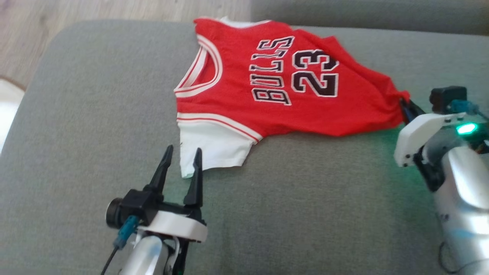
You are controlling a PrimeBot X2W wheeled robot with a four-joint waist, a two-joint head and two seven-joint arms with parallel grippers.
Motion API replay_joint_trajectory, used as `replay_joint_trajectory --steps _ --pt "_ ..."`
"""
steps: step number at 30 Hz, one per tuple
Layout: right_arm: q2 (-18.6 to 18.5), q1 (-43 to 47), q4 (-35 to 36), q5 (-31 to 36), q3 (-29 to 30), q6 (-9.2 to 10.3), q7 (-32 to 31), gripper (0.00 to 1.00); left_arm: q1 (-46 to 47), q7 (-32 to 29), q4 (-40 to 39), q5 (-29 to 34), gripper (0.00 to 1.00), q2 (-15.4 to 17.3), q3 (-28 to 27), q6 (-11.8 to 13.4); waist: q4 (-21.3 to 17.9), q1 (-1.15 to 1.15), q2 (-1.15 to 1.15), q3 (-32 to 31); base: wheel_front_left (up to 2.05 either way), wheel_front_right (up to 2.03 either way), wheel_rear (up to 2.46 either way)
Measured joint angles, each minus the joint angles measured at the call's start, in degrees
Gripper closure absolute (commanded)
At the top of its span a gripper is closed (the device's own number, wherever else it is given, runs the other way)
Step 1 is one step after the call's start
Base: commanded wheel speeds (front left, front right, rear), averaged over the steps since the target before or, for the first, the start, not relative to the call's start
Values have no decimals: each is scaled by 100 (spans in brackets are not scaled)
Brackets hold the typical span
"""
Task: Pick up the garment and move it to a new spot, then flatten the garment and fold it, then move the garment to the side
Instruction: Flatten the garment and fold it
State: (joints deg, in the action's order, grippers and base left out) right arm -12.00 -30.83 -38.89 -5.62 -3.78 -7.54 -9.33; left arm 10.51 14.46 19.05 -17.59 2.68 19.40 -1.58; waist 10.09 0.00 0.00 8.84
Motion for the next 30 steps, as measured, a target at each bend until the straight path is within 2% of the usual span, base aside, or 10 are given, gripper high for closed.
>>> replay_joint_trajectory --steps 4,8,9,10,15,20,25,30 --pt "-247 -407 -645 332 110 0 -136 100 176 0 2 -15 0 -1 147 -21 164 0 0 197 0 0 0" --pt "-318 -894 -1292 689 253 0 -196 100 392 0 9 -16 0 -1 185 -21 299 1 0 392 0 0 0" --pt "-324 -990 -1456 775 276 0 -240 88 424 0 14 -18 0 -1 192 -20 326 1 0 432 0 0 0" --pt "-330 -1062 -1617 861 274 0 -286 2 447 0 19 -25 0 -2 196 -20 348 1 0 464 0 0 0" --pt "-337 -1313 -2084 1068 212 0 -297 0 460 0 43 -68 0 -2 175 -11 301 0 0 523 0 0 0" --pt "-303 -1555 -2141 1048 207 0 264 0 482 0 48 -68 0 -2 77 -11 94 0 0 479 0 0 0" --pt "-209 -1573 -1763 673 271 0 1202 0 484 0 44 -66 0 -4 -155 -10 -160 0 0 346 0 0 0" --pt "29 -1419 -992 102 407 0 2022 0 464 0 2 -40 0 -7 -355 -12 -404 0 0 133 0 0 0"
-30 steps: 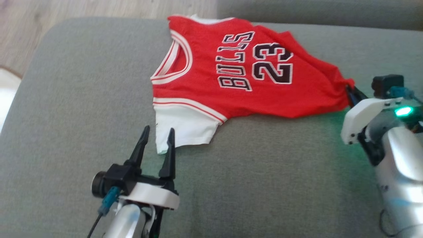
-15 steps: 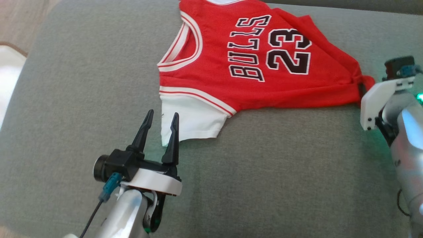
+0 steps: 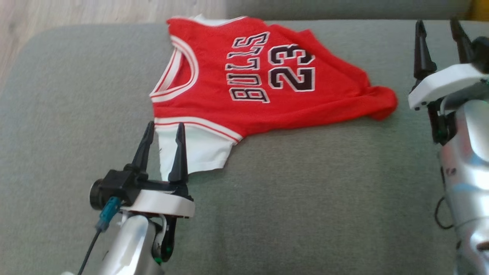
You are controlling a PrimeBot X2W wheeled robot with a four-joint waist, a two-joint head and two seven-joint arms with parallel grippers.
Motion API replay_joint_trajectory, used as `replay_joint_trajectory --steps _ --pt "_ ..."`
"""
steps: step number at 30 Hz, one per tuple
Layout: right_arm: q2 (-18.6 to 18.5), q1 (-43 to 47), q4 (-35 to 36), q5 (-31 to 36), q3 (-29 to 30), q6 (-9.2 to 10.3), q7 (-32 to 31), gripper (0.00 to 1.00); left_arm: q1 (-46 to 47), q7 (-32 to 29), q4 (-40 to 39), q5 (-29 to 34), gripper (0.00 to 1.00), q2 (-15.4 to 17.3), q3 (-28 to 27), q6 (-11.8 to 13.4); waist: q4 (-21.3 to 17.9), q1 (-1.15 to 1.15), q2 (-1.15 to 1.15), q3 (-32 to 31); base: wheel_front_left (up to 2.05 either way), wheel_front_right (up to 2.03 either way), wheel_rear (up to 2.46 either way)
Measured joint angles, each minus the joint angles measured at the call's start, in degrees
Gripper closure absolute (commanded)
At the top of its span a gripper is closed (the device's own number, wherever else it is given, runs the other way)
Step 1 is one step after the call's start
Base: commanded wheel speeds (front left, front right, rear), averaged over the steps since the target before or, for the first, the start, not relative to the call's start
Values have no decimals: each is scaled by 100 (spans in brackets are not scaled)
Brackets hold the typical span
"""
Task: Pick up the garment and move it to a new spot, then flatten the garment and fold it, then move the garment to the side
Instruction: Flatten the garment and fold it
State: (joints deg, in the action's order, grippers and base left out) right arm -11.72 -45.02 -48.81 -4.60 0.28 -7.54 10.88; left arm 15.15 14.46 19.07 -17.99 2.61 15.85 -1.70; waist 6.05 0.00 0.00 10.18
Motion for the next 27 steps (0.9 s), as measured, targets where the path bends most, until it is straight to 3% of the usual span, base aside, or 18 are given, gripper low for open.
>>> replay_joint_trajectory --steps 7,13,20,27 --pt "498 1287 1524 -542 360 0 232 0 -194 1 -87 44 0 1 -147 -5 -289 0 0 -289 0 0 0" --pt "781 2558 2692 -469 388 0 277 0 -397 1 -99 90 0 1 -162 -7 -391 0 0 -475 0 0 0" --pt "861 3693 3031 -304 194 0 294 0 -675 1 -73 90 0 4 -164 -8 -398 -1 0 -606 0 0 0" --pt "905 3790 3143 -399 105 0 332 0 -844 0 -9 85 0 7 -193 -7 -391 0 0 -651 0 0 0"
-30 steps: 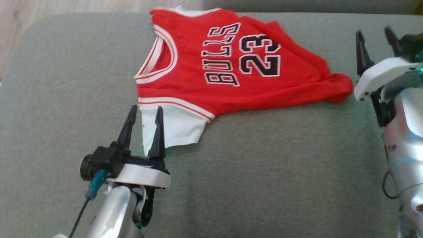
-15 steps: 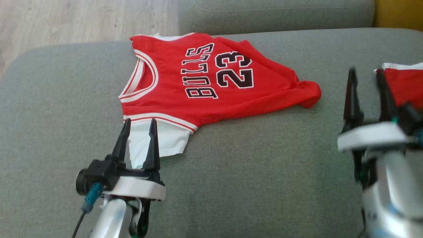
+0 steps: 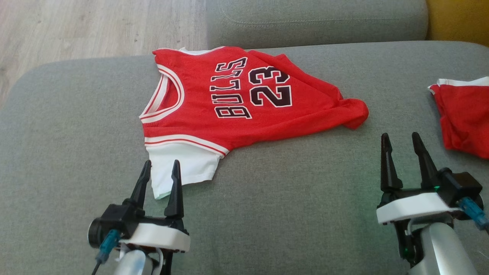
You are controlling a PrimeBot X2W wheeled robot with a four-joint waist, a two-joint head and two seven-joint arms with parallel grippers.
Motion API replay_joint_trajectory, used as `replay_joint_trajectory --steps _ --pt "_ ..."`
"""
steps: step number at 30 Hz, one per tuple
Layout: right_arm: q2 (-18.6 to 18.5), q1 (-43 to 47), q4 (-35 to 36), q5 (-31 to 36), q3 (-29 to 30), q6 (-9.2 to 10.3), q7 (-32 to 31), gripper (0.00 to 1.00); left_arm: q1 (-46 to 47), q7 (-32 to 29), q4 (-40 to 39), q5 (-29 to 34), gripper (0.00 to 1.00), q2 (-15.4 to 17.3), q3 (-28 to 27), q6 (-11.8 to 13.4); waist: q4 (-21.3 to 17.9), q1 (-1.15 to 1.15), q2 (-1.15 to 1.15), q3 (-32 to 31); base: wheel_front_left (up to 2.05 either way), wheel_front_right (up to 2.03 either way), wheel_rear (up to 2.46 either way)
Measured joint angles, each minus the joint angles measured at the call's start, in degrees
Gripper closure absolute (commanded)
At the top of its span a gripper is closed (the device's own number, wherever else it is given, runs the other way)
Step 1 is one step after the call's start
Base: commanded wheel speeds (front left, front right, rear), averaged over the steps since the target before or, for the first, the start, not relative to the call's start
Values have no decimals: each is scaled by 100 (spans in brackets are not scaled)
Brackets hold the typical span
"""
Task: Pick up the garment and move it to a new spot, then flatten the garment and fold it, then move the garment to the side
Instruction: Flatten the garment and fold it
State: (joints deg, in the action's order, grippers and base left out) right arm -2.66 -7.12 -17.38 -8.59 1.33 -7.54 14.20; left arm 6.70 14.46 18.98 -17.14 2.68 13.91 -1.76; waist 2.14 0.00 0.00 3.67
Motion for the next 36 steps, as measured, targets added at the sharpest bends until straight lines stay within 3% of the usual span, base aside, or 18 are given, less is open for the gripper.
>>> replay_joint_trajectory --steps 25,36 --pt "0 11 129 -2 -57 0 2 0 -1 0 -68 1 0 0 -67 30 41 0 0 -27 0 0 0" --pt "0 10 202 -43 -82 0 19 0 111 -1 779 158 0 12 -246 336 54 1 0 164 0 0 0"
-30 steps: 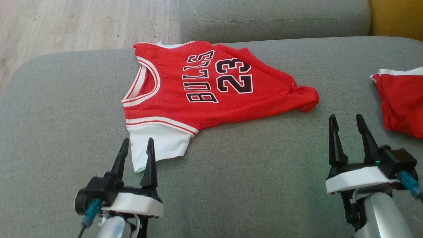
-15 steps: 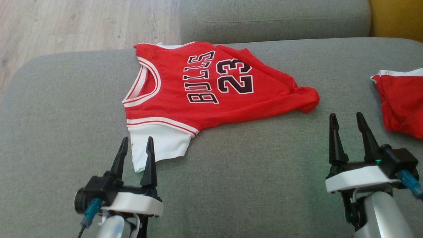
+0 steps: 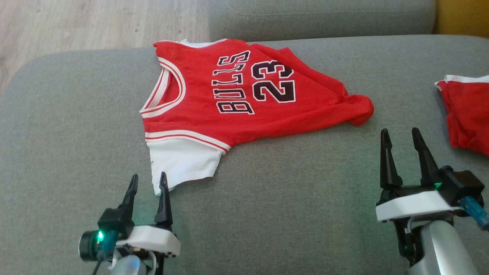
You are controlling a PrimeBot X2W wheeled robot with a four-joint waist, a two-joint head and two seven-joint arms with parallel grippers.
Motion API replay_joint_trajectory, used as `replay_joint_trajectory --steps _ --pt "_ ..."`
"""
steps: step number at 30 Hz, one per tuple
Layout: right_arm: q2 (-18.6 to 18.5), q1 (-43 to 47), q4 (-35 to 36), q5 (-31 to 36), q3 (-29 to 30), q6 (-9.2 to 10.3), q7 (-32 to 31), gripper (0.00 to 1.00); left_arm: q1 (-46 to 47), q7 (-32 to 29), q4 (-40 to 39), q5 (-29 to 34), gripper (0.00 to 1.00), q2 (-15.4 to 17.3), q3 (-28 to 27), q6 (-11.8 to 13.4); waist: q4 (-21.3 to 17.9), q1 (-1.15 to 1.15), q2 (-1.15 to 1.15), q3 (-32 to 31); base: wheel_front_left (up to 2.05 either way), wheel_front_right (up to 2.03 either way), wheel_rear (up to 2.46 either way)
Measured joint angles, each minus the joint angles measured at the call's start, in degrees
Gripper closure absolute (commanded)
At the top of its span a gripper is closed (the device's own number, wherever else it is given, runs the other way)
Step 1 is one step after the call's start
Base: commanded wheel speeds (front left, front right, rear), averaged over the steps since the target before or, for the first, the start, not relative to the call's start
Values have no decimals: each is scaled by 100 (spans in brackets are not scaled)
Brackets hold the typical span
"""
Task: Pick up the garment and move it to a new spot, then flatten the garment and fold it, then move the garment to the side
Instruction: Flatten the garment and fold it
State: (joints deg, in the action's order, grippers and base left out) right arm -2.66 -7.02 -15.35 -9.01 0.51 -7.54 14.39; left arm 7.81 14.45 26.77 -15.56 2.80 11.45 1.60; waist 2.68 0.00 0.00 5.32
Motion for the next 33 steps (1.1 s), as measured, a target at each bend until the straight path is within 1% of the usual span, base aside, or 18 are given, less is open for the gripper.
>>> replay_joint_trajectory --steps 4,9,15,28,29,31,33 --pt "0 -1 19 0 -2 0 0 0 289 -126 433 52 0 18 -19 97 18 0 0 100 0 0 0" --pt "0 -13 35 0 -30 0 0 0 626 -408 845 53 0 41 19 67 3 0 0 212 0 0 0" --pt "0 -74 49 -67 -45 0 0 0 845 -745 1308 53 0 86 22 181 -71 0 0 338 0 0 0" --pt "0 -154 59 -108 -34 0 0 0 1361 -1193 1831 31 0 177 52 192 -222 0 0 492 0 0 0" --pt "0 -180 60 -108 -31 0 0 0 1374 -1213 1855 15 5 177 57 190 -222 0 0 491 0 0 0" --pt "0 -192 68 -108 -27 0 0 0 1419 -1292 1895 -10 100 181 90 134 -222 0 0 480 0 0 0" --pt "0 -191 68 -108 -23 0 0 0 1451 -1340 1925 -10 100 182 133 80 -219 0 0 462 0 0 0"
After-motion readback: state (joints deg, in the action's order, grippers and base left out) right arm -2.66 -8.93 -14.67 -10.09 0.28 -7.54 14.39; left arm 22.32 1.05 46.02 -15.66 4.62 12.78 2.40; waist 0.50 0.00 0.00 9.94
